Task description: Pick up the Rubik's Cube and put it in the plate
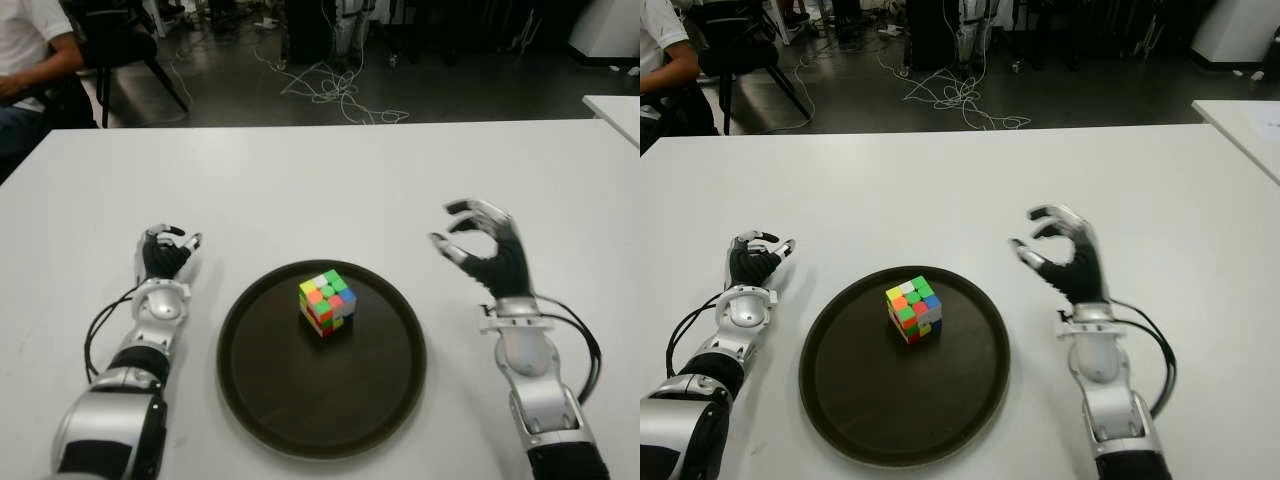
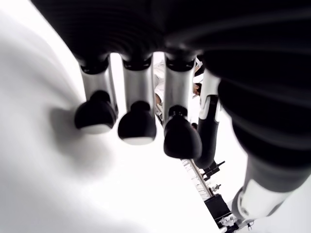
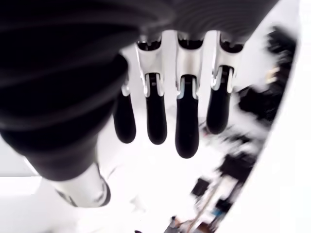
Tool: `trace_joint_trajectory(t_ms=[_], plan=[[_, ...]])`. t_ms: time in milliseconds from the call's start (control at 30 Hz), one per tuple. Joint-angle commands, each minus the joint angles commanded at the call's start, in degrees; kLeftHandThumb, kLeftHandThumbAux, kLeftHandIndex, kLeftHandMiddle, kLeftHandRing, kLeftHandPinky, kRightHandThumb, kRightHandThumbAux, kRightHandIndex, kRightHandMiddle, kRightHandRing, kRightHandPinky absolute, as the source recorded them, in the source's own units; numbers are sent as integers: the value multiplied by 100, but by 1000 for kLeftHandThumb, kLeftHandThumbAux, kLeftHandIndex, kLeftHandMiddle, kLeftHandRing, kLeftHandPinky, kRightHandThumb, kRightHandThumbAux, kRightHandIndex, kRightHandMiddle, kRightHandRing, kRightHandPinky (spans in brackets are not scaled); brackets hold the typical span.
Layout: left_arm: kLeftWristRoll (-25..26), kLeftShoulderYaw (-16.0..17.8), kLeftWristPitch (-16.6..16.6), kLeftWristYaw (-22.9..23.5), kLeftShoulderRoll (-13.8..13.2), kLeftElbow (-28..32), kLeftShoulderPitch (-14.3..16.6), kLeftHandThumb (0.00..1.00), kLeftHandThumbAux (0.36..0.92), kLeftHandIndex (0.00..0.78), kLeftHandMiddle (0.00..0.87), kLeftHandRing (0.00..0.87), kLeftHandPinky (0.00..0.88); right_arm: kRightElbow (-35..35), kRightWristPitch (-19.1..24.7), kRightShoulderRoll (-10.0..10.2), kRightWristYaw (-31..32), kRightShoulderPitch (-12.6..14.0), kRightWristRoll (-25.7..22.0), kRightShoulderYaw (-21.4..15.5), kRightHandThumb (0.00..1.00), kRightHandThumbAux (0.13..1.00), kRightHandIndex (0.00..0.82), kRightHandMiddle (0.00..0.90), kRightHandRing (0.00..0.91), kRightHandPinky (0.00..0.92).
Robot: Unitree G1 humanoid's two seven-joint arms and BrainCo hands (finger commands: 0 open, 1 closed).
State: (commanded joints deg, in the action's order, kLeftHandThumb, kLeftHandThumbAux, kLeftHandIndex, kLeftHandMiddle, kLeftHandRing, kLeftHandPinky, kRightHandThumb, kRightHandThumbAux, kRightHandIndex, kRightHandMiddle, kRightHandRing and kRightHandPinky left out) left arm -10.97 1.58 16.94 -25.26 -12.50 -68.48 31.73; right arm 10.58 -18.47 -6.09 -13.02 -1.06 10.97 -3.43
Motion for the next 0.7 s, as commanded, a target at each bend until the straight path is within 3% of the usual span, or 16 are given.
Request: trace_joint_trajectory(t_ms=[133, 500, 700], plan=[[-27, -15, -28, 19, -42, -73, 31, 708, 706, 442, 842, 844, 836, 331, 147, 69, -333, 21, 123, -138, 213, 816, 703, 818, 829, 816], [-69, -36, -101, -11, -100, -186, 67, 709, 705, 442, 838, 836, 828, 402, 405, 220, -901, 8, 343, -214, 160, 827, 720, 821, 830, 817], [-57, -38, -42, -29, -102, -191, 49, 711, 704, 443, 841, 840, 831, 367, 388, 281, -759, 15, 26, -298, 133, 827, 714, 819, 826, 811]])
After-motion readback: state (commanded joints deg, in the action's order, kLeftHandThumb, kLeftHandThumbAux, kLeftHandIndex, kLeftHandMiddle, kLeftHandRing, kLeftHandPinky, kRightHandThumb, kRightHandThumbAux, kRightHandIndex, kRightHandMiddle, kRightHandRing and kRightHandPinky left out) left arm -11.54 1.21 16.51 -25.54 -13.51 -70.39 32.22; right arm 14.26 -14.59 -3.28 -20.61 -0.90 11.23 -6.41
